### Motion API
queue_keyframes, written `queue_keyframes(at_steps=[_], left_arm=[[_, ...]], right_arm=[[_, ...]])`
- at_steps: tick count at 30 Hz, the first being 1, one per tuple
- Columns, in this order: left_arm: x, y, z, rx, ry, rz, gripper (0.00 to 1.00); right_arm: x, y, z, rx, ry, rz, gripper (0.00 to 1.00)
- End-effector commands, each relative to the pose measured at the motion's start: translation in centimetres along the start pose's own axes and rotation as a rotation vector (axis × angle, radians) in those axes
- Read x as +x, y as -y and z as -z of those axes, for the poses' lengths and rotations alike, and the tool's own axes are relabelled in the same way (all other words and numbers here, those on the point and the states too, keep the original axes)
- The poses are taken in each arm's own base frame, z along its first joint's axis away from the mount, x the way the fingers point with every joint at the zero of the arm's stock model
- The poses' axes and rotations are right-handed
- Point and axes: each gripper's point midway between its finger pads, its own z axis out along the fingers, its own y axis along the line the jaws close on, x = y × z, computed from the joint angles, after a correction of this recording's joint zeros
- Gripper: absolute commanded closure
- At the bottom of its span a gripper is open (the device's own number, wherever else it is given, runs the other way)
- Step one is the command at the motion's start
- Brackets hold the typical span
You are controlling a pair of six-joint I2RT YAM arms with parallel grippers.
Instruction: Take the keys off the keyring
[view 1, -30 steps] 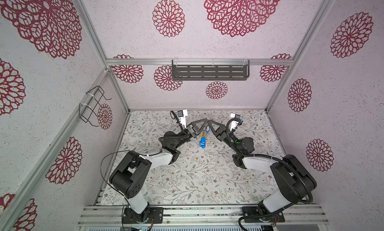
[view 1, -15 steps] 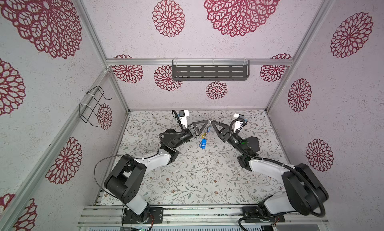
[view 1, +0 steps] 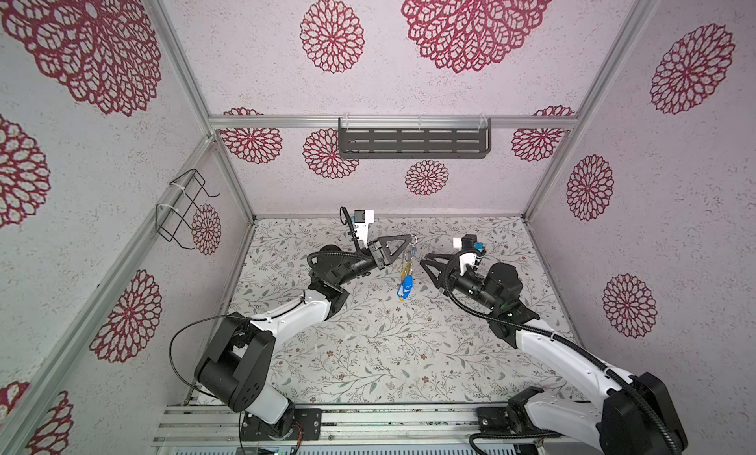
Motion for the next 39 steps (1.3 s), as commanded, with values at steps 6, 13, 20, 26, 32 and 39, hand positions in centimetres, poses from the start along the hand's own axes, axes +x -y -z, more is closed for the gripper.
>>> queue_keyframes(at_steps=[6, 13, 20, 26, 32, 39], left_arm=[[-0.2, 0.7, -0.7, 0.076, -0.020, 0.015, 1.00], [0.0, 0.8, -0.9, 0.101, -0.039, 0.029, 1.00], [0.1, 0.7, -0.8, 0.095, -0.039, 0.028, 1.00], [0.1, 0.3, -0.7, 0.078, -0.035, 0.027, 1.00], [0.4, -0.4, -0.5, 0.020, -0.052, 0.008, 1.00], [0.9, -1.2, 0.1, -0.061, -0.083, -0.030, 1.00]], right_arm=[[-2.6, -2.2, -0.9, -0.116, 0.071, 0.053, 0.45], [-3.6, -2.3, -2.1, -0.140, 0.081, 0.062, 0.43], [-4.2, -2.2, -2.9, -0.145, 0.081, 0.063, 0.47], [-3.8, -2.5, -2.9, -0.138, 0.068, 0.067, 0.79], [-3.5, -2.3, -1.4, -0.069, 0.045, 0.110, 0.94], [-3.7, -1.6, 0.8, 0.046, -0.012, 0.184, 1.00]])
